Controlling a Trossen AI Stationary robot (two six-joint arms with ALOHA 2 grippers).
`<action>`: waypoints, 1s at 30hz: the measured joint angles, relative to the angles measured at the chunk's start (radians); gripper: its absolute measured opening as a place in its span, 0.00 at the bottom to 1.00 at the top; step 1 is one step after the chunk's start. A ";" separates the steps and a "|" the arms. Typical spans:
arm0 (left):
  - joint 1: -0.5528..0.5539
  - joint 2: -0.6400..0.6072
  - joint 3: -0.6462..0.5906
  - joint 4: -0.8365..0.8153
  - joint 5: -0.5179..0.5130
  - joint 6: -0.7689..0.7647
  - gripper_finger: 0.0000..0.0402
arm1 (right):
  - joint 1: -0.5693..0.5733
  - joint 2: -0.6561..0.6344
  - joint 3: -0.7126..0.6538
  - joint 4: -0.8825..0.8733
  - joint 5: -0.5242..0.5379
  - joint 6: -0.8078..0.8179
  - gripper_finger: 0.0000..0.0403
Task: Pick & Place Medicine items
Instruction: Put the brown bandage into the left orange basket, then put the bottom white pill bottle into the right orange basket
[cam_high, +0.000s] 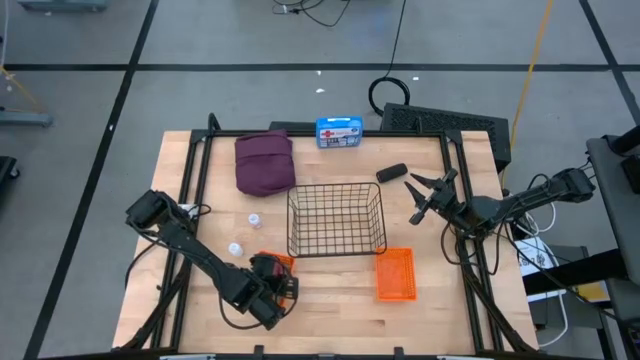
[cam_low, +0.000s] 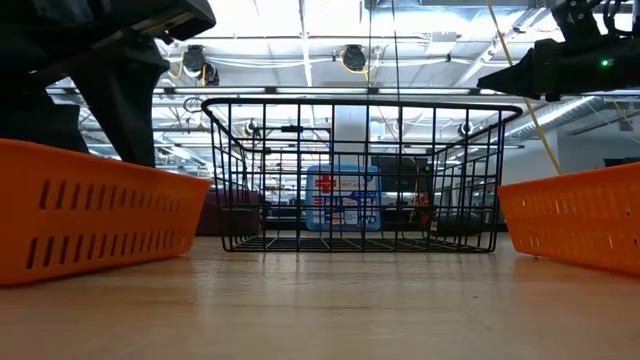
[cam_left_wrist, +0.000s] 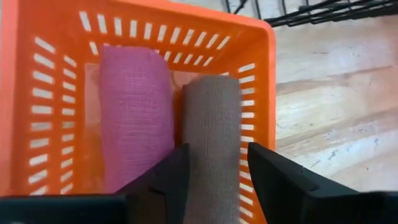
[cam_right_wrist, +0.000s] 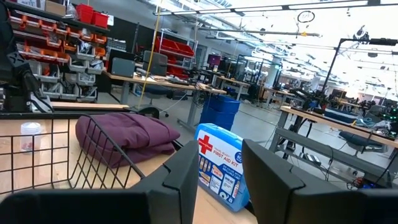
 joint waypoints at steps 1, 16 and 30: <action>0.002 0.000 0.000 0.002 -0.001 0.013 0.43 | 0.000 0.000 0.000 0.000 0.000 0.000 0.28; 0.036 -0.095 0.000 -0.024 -0.016 0.166 0.40 | 0.000 0.000 0.000 -0.001 0.000 -0.001 0.27; 0.049 -0.328 0.000 -0.037 -0.101 0.476 0.40 | 0.000 0.000 0.000 -0.001 0.000 -0.002 0.28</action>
